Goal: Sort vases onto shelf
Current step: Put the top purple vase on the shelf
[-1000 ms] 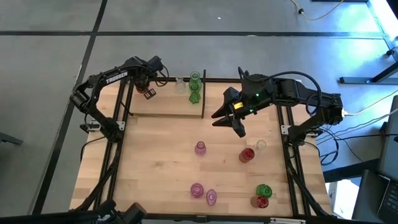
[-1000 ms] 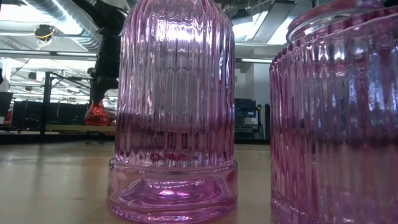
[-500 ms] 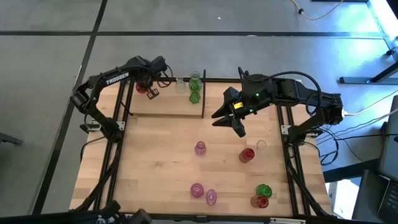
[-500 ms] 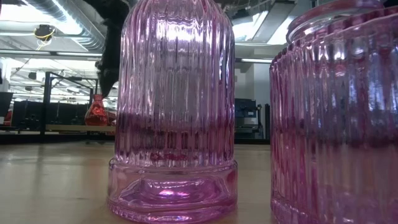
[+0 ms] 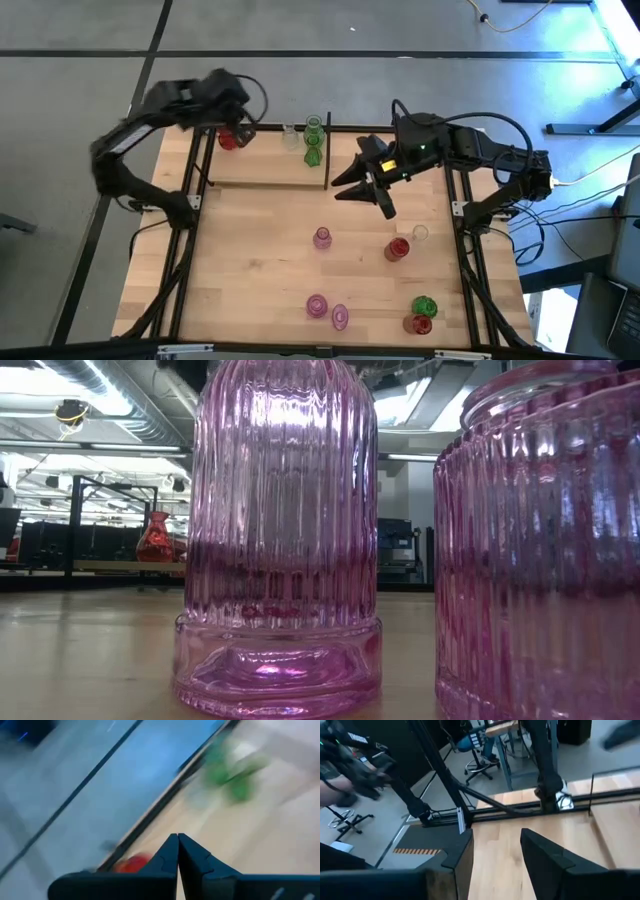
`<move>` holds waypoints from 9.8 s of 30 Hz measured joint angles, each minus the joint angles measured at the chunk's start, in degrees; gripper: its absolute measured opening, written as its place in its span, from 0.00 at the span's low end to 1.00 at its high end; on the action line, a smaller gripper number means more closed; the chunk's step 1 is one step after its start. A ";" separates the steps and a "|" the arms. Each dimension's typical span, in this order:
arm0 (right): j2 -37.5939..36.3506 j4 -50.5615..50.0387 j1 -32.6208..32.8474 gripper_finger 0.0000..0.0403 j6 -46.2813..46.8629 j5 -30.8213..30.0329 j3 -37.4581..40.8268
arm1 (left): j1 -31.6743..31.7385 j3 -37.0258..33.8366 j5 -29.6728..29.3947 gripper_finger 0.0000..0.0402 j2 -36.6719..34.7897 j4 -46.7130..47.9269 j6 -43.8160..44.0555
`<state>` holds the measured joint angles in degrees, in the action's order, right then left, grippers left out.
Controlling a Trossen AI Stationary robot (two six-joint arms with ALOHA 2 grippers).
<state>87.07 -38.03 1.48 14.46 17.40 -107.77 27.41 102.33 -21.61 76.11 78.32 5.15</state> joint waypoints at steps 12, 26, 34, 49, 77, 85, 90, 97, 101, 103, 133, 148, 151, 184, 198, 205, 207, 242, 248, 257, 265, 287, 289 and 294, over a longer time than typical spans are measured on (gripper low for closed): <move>-0.24 12.32 -1.92 0.39 -3.19 2.69 -0.21 | -23.57 3.86 2.39 0.00 -12.27 -15.14 10.95; -1.16 2.08 -1.87 0.39 -2.92 -2.22 -0.24 | -47.19 -8.52 3.31 0.00 -9.31 -18.53 18.86; -1.14 -7.23 -1.81 0.39 -0.97 -4.34 -0.24 | -56.03 -21.15 2.08 0.00 -9.44 -32.56 21.24; -0.67 0.57 2.03 0.39 6.09 -8.73 14.82 | -61.61 -32.79 -4.88 0.00 -9.39 -32.19 35.22; 17.35 -0.53 1.77 0.39 10.18 -12.91 21.51 | -61.57 -32.79 -8.82 0.00 -9.41 -31.23 33.23; 20.04 -2.45 1.86 0.39 11.97 -12.12 21.51 | -61.57 -32.79 -8.80 0.00 -9.65 -30.70 33.19; 20.68 -2.71 1.86 0.39 12.33 -10.12 21.51 | -61.57 -32.79 -8.81 0.00 -9.68 -30.64 33.19; 20.96 -2.18 1.88 0.39 12.02 -8.01 21.44 | -61.57 -32.79 -8.98 0.00 -9.72 -30.71 33.13; 22.79 -1.97 1.88 0.38 11.86 -6.22 21.40 | -61.59 -32.79 -9.31 0.00 -9.72 -30.73 33.13; 23.50 -1.53 1.88 0.36 11.80 -5.77 21.30 | -61.59 -32.79 -9.33 0.00 -9.72 -30.75 33.15; 23.45 -10.88 -3.54 0.01 6.32 -4.03 -2.46 | -61.59 -32.79 -14.68 0.00 -10.68 -24.90 32.83; 23.50 -11.32 -5.18 0.00 6.12 -1.13 -8.59 | -53.92 -32.79 -14.42 0.12 -10.42 -26.25 14.05; 23.50 -11.14 -5.25 0.00 6.23 -1.23 -8.59 | -51.65 -32.79 -13.75 0.23 -9.81 -29.38 11.54; 26.36 -6.57 -4.92 0.00 9.41 2.67 -8.57 | -39.80 -32.84 -4.17 0.48 -3.18 -42.32 1.15; 26.56 -7.88 -4.98 0.00 9.42 1.80 -8.48 | -38.42 -32.73 -2.49 0.33 -1.92 -40.96 4.78; 26.38 -7.71 -4.94 0.01 9.07 2.30 -8.48 | -37.98 -31.40 -1.51 0.23 -1.85 -39.12 4.69; 26.38 -7.71 -4.94 0.02 9.07 2.29 -8.48 | -37.68 -31.40 -1.08 0.23 -1.85 -39.08 4.71; 19.44 -4.59 -8.19 0.32 9.11 -3.93 -8.61 | -37.23 -31.29 -18.37 0.22 -5.66 -33.73 17.29; 15.21 -6.10 -8.59 0.32 7.57 -6.05 -8.61 | -37.28 -31.61 -29.26 0.22 -6.13 -29.92 24.00; 8.11 -14.30 -8.57 0.31 3.66 -13.74 -8.61 | -35.84 -43.41 -33.68 0.22 -7.81 -35.43 42.10; 2.11 -22.02 -8.63 0.31 3.01 -17.94 -8.59 | -36.37 -59.08 -43.94 0.22 -11.80 -50.09 54.24; -2.39 -31.95 -8.61 0.31 -1.47 -16.30 -8.52 | -13.27 -64.16 -42.91 0.22 -6.20 -77.02 39.40; -2.70 -32.56 -8.61 0.31 -1.47 -16.34 -8.52 | -12.33 -64.16 -42.18 0.22 -6.00 -77.19 36.50; -4.00 -32.93 -8.63 0.31 -1.46 -16.34 -8.52 | -10.86 -64.16 -40.85 0.22 -3.48 -77.15 32.67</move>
<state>83.07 -70.96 -7.16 13.00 1.06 -116.29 16.55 38.17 -62.46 72.63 1.17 37.82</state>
